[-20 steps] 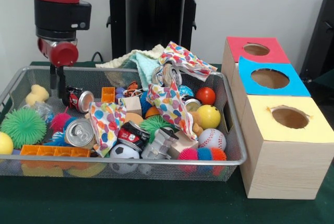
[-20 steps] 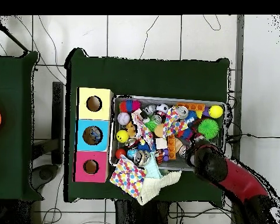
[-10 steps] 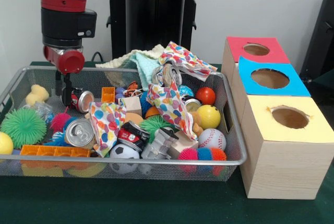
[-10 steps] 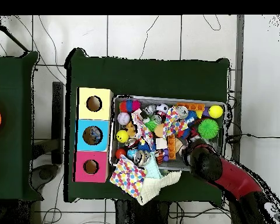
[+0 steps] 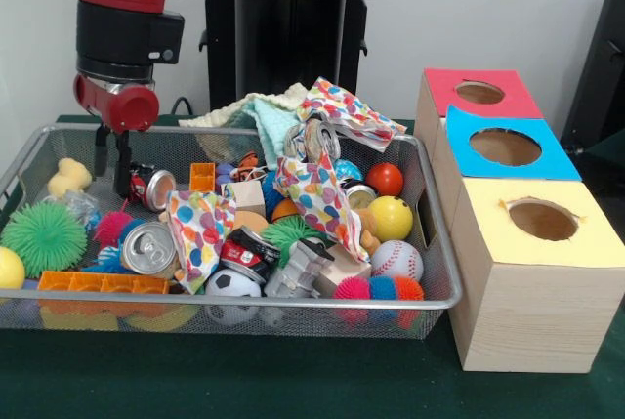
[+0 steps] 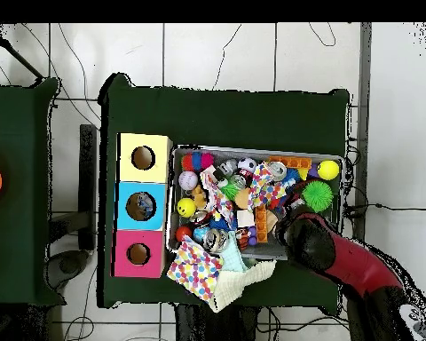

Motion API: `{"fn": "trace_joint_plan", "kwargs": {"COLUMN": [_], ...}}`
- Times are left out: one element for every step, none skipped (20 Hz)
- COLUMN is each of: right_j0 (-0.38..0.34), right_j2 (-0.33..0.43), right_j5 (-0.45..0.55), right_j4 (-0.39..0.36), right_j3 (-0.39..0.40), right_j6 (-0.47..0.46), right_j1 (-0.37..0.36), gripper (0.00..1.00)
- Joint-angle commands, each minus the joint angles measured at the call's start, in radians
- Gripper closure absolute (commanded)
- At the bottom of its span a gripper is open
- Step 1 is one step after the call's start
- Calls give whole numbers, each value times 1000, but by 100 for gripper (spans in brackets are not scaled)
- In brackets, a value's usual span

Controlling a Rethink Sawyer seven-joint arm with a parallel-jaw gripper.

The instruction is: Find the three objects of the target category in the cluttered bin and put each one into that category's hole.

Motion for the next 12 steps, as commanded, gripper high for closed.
{"fn": "trace_joint_plan", "kwargs": {"right_j0": [14,15,17,13,10,8,4,1,-2,-3,-6,-7], "right_j2": [-4,-4,-3,1,5,6,10,11,12,10,12,10], "right_j5": [-41,-43,-49,-50,-51,-57,-55,-58,-61,-66,-65,-69], "right_j4": [-49,-49,-51,-53,-55,-56,-57,-58,-59,-60,-59,-60], "right_j3": [-91,-95,-98,-105,-112,-119,-124,-130,-135,-138,-141,-142], "right_j6": [30,31,33,31,30,30,29,30,31,34,35,38], "right_j1": [-24,-19,-13,-6,2,12,19,29,39,46,52,58], "gripper": [0,0,0,0,0,0,0,0,0,0,0,0]}}
